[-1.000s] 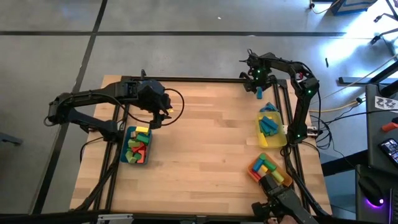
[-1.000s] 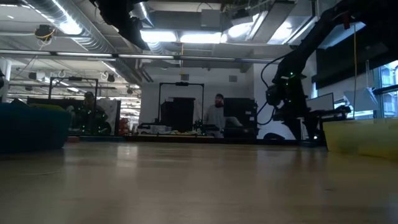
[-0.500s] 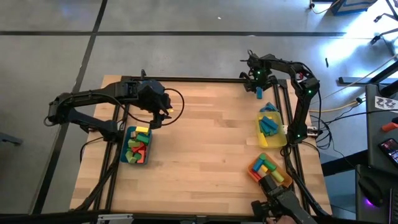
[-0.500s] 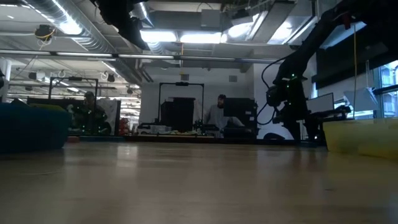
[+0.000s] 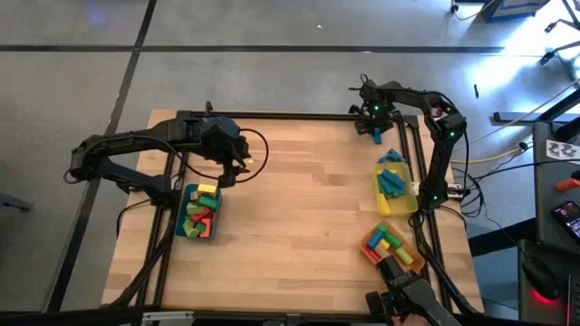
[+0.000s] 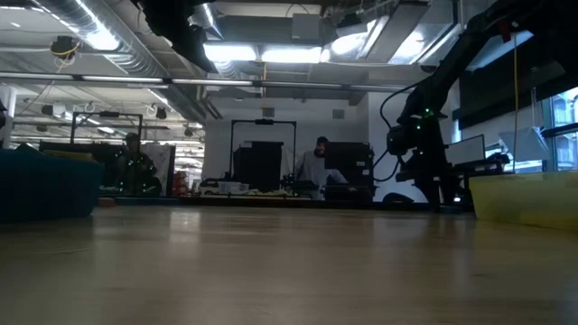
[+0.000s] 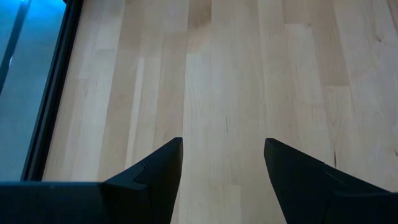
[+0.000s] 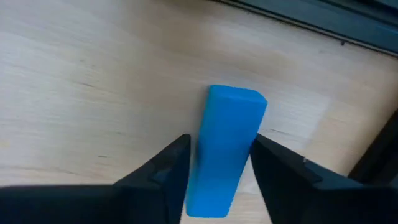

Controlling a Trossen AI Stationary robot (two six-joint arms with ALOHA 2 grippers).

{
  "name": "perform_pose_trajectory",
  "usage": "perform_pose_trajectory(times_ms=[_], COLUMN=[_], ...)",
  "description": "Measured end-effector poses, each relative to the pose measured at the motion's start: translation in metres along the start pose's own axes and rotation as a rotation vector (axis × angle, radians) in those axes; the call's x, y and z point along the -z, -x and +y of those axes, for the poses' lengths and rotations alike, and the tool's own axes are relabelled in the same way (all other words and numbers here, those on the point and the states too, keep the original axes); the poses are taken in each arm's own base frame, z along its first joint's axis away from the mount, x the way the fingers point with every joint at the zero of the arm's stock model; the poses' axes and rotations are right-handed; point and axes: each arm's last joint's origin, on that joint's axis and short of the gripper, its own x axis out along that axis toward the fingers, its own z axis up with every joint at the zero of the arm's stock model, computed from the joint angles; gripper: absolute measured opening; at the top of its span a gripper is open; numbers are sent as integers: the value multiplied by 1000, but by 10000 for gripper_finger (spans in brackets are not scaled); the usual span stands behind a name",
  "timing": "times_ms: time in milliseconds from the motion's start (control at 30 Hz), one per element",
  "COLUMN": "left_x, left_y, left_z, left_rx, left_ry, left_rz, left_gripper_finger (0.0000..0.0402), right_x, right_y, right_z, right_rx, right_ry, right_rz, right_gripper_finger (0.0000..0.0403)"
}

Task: Sort blocks by size
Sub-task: Put the blue rectangular block into the yellow bin

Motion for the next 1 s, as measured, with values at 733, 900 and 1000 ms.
perform_pose_trajectory(times_ms=[733,900,1000], left_x=[0,0,0], left_y=[0,0,0], left_z=[0,0,0], left_rx=[0,0,0], left_ry=[-10,-6,-6], left_rz=[0,0,0], left_gripper_finger=[211,211,211], right_x=[11,29,46], right_y=[43,74,92], right_z=[-1,6,13], right_rx=[-53,-81,-87], right_ry=[86,122,163], right_rz=[-129,-191,-205], right_gripper_finger=[113,126,127])
